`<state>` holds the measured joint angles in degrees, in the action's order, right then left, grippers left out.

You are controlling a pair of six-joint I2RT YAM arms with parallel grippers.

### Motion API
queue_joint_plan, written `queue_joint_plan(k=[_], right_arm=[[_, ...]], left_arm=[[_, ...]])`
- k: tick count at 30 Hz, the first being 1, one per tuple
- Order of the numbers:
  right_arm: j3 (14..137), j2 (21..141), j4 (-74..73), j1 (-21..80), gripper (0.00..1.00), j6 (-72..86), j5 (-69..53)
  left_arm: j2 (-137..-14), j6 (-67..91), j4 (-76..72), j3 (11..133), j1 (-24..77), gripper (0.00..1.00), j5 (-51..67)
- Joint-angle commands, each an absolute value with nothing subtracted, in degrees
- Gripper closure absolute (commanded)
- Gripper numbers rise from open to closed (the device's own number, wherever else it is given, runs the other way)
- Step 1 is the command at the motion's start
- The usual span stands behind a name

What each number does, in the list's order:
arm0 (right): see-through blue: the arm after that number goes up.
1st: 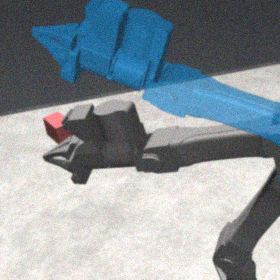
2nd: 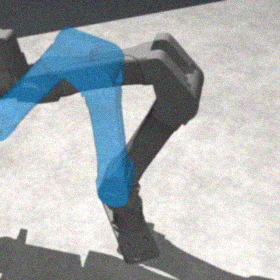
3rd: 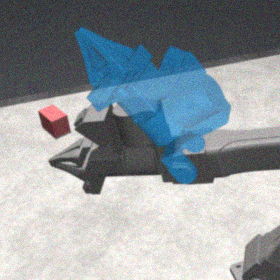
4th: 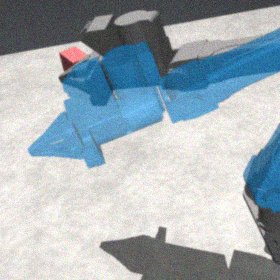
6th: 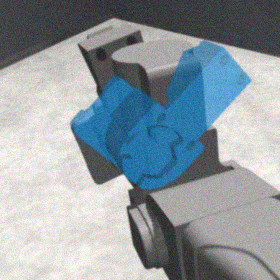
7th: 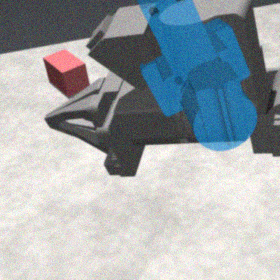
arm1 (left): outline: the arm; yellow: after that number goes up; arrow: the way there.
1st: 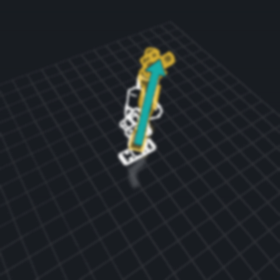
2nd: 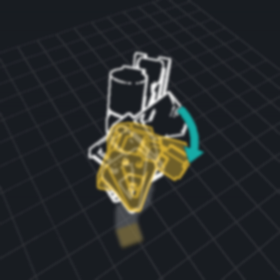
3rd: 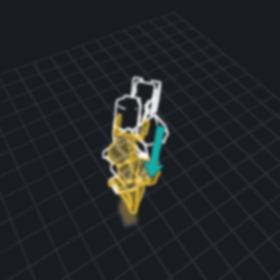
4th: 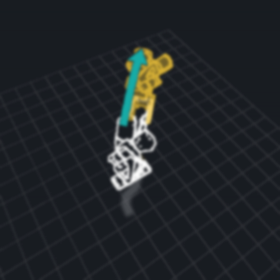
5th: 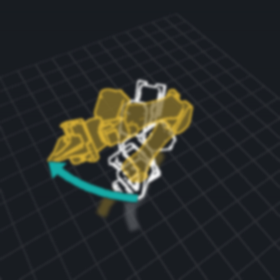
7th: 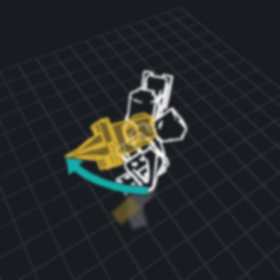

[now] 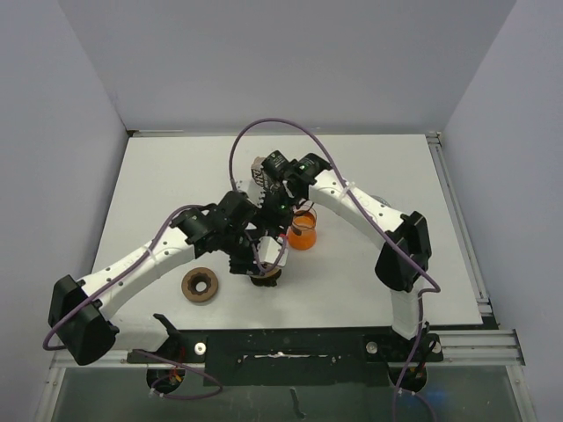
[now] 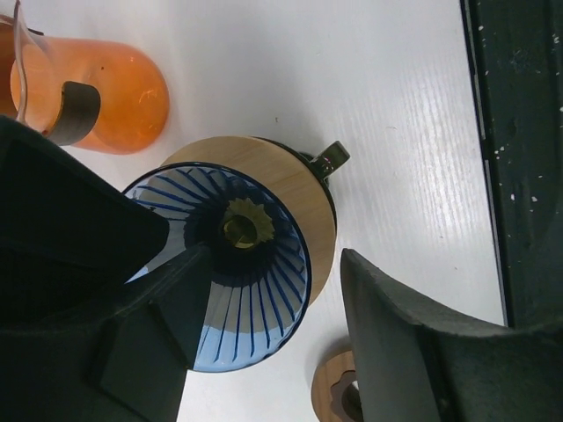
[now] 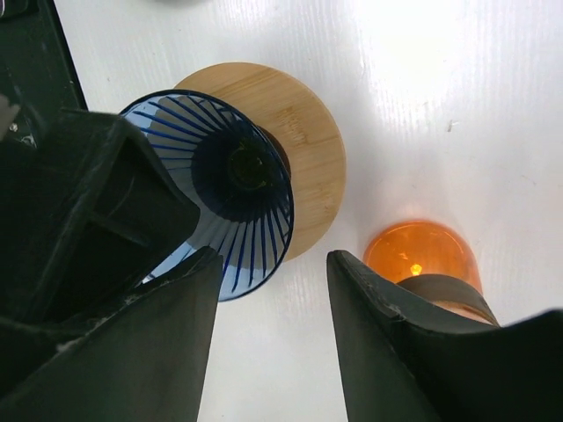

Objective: Place the coffee filter in the dripper
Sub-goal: Place the coffee dripper in the dripper holder.

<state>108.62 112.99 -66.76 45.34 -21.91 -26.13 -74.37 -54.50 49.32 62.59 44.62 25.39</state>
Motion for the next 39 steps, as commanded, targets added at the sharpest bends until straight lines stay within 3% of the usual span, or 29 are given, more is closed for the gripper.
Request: queue_joint_plan(k=[1,19,34,39], right_arm=[[110.38,106.71,-66.73,44.37,0.47,-22.83,-27.83],[107.83,97.57,-64.06,34.16,0.42,-23.18,-31.57],[86.50,79.69,-52.78,6.35,0.34,-20.30,-42.60],[80.53,75.20,-50.93,-2.70,0.30,-20.60,-44.39]], left_arm=[[-72.50,-53.96,50.88,67.14,42.31,0.40,30.92],[-68.65,-46.35,49.62,70.95,31.37,0.36,38.41],[-63.13,-30.02,41.13,68.83,13.14,0.30,37.53],[-60.50,-26.45,37.64,65.57,7.78,0.21,36.40]])
